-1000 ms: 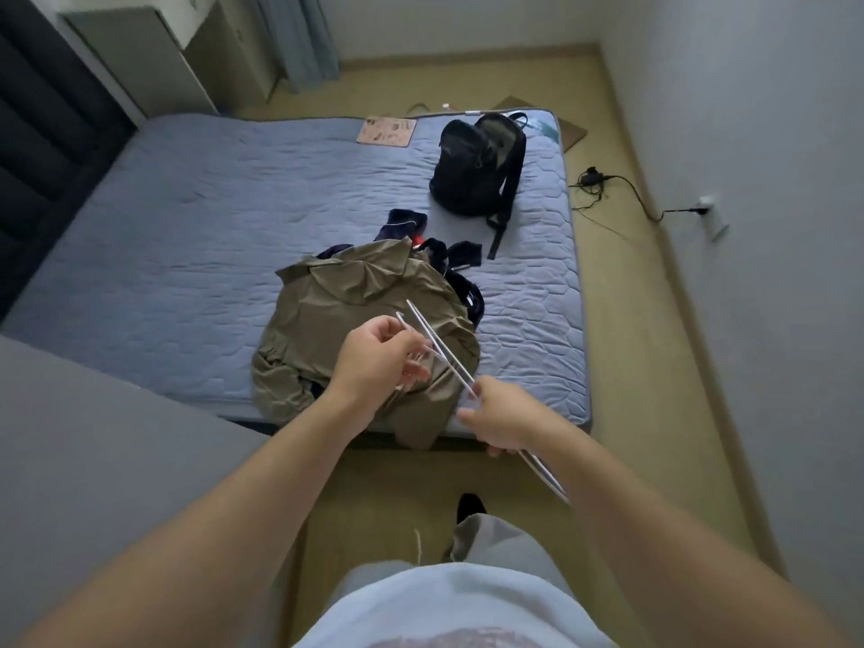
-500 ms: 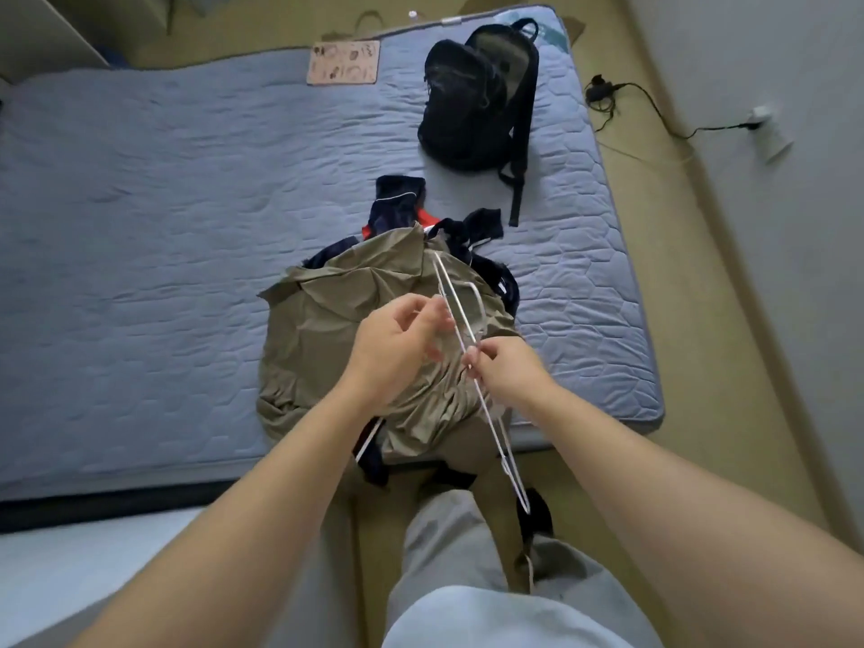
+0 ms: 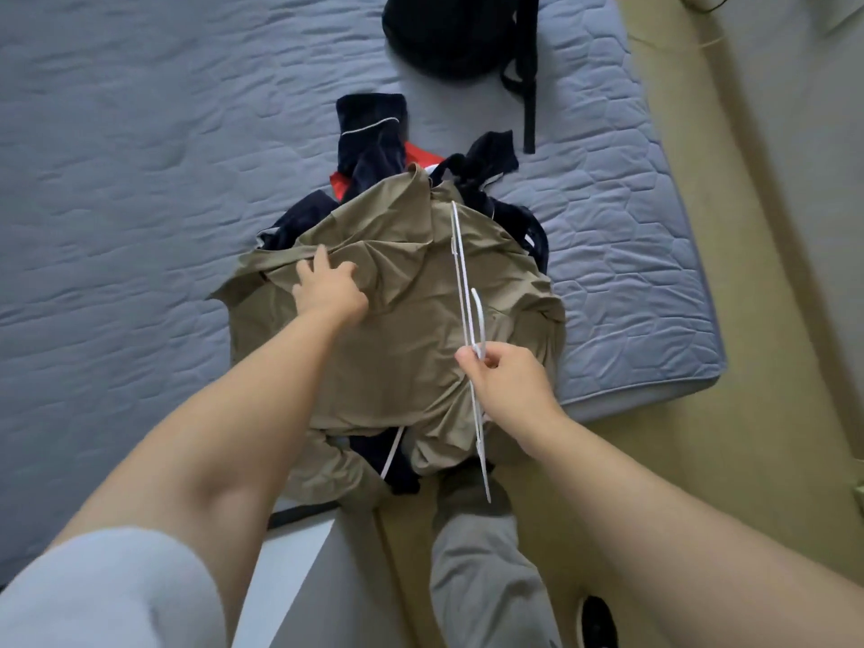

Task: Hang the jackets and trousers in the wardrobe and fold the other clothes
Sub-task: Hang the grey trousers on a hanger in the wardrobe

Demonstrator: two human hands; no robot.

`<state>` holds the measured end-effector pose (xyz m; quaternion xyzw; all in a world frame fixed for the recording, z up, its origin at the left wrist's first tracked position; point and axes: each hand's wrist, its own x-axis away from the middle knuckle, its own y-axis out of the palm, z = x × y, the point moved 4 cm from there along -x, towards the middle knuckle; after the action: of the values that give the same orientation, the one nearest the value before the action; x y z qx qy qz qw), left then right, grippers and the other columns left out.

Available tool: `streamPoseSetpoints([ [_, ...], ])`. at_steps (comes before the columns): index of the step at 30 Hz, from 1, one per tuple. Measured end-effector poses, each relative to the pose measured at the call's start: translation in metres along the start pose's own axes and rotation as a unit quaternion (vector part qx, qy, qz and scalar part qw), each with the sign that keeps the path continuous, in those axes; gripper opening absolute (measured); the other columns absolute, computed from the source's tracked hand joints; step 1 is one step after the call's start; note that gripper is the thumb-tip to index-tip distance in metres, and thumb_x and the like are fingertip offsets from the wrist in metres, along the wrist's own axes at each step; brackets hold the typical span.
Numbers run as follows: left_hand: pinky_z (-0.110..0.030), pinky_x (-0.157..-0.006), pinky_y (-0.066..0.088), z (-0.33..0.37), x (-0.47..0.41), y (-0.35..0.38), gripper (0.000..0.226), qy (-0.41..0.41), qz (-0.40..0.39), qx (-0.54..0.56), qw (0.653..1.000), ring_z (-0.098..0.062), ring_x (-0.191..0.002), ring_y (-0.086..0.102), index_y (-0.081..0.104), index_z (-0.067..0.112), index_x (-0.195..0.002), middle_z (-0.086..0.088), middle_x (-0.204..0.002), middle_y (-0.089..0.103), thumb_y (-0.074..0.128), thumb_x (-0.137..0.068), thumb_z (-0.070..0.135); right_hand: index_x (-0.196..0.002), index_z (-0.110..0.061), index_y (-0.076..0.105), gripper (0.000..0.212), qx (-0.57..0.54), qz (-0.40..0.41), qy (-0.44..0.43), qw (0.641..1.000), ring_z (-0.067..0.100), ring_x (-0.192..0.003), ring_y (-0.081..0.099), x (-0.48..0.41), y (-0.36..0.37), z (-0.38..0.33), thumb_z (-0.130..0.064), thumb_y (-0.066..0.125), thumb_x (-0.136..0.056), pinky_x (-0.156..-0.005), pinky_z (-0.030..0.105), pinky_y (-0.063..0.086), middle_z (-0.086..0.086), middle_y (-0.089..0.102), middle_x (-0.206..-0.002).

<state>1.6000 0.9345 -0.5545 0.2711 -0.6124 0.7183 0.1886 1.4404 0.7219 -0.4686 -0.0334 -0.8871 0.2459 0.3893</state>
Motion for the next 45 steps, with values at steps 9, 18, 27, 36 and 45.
streamPoseSetpoints([
  [9,-0.044,-0.101,0.040,-0.026,-0.037,0.015,0.034,0.027,-0.004,-0.084,0.996,-0.036,-0.118,0.053,0.070,0.015,-0.111,-0.014,-0.120,0.064,0.054,-0.085,0.029,-0.088,-0.005,0.071,0.026,-0.102,-0.012,0.113,0.988,0.019,-0.063,0.074,-0.011,0.014,0.018,-0.024,0.055,-0.094,-0.075,0.053,0.062,0.006,0.068,-0.070],
  [18,-0.034,-0.072,0.053,0.003,0.055,0.013,0.063,-0.095,-0.146,0.200,0.964,-0.029,-0.092,0.067,0.053,0.000,-0.133,-0.015,-0.107,0.068,0.076,-0.083,0.030,-0.089,-0.007,0.066,0.027,-0.040,-0.034,0.061,0.997,0.017,-0.065,0.075,0.028,-0.003,-0.006,-0.031,0.058,-0.099,-0.081,0.049,0.061,0.006,0.071,-0.067],
  [27,-0.034,-0.077,0.057,0.122,0.190,-0.055,0.030,-0.048,-0.390,0.613,0.685,-0.024,-0.090,0.072,0.068,0.006,-0.116,-0.013,-0.105,0.073,0.060,-0.097,0.028,-0.093,-0.019,0.061,0.021,-0.093,-0.012,0.102,0.990,0.028,-0.076,0.074,0.088,-0.067,-0.038,-0.026,0.066,-0.074,-0.075,0.050,0.063,0.011,0.072,-0.088],
  [36,-0.026,-0.055,0.049,0.253,0.297,-0.109,0.032,0.032,-0.400,0.678,0.616,-0.015,-0.060,0.051,0.038,0.016,-0.069,-0.001,-0.073,0.043,0.036,-0.084,-0.013,-0.126,-0.026,0.052,0.074,-0.221,0.122,0.123,0.960,0.023,-0.109,0.065,0.152,-0.155,-0.005,-0.044,0.076,-0.059,-0.100,0.047,0.052,0.001,0.065,-0.123],
  [45,-0.022,-0.049,0.041,0.332,0.412,-0.128,0.029,0.147,-0.455,0.683,0.552,-0.016,-0.050,0.052,0.041,0.011,-0.080,-0.003,-0.062,0.051,0.027,-0.076,-0.015,-0.143,-0.010,0.052,0.082,-0.281,0.192,0.178,0.923,0.029,-0.125,0.057,0.190,-0.186,0.032,-0.050,0.061,-0.072,-0.106,0.040,0.048,0.009,0.056,-0.144],
])
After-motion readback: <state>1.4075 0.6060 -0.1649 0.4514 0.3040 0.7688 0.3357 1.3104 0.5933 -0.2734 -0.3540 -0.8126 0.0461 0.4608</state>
